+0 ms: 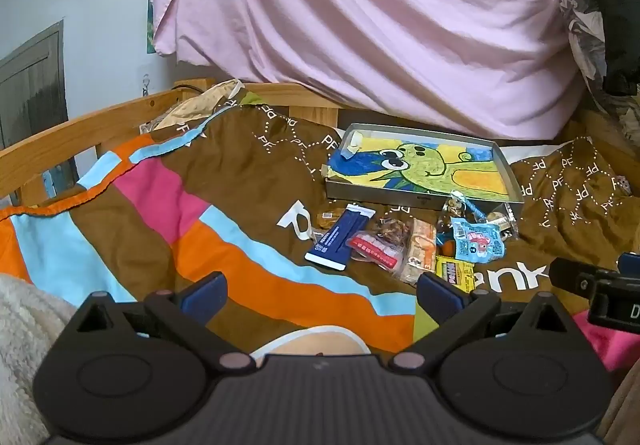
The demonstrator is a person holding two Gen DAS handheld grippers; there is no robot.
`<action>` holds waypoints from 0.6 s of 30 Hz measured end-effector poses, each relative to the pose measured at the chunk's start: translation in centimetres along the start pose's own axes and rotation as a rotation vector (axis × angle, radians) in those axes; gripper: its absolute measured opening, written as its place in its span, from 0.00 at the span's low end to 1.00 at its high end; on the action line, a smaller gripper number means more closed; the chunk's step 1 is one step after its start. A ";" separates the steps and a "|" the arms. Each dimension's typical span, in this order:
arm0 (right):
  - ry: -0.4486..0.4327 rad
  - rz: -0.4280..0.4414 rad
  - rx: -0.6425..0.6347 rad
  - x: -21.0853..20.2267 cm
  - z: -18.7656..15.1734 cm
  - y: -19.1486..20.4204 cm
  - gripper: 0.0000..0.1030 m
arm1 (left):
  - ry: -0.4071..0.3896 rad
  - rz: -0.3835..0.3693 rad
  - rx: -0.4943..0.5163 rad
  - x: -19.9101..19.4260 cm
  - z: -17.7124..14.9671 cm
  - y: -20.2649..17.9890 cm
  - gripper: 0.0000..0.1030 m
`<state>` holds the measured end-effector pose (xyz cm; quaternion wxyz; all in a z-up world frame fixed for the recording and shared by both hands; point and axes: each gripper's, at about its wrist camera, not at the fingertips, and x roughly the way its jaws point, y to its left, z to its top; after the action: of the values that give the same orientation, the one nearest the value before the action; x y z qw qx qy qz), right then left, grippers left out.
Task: Organize snacks
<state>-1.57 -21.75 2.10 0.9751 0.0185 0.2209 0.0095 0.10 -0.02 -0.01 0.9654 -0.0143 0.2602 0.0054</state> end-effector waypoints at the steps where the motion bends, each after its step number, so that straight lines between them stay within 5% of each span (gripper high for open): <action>1: 0.001 0.000 0.000 0.0 0.0 0.0 0.99 | -0.014 -0.002 -0.003 -0.1 0.0 0.0 1.00; 18: 0.008 0.003 0.006 0.2 -0.1 -0.1 0.99 | -0.014 0.002 -0.003 -0.2 0.0 -0.3 1.00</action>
<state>-1.40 -21.86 1.89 0.9741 0.0215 0.2250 0.0103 -0.07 -0.28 0.12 0.9672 -0.0155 0.2536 0.0067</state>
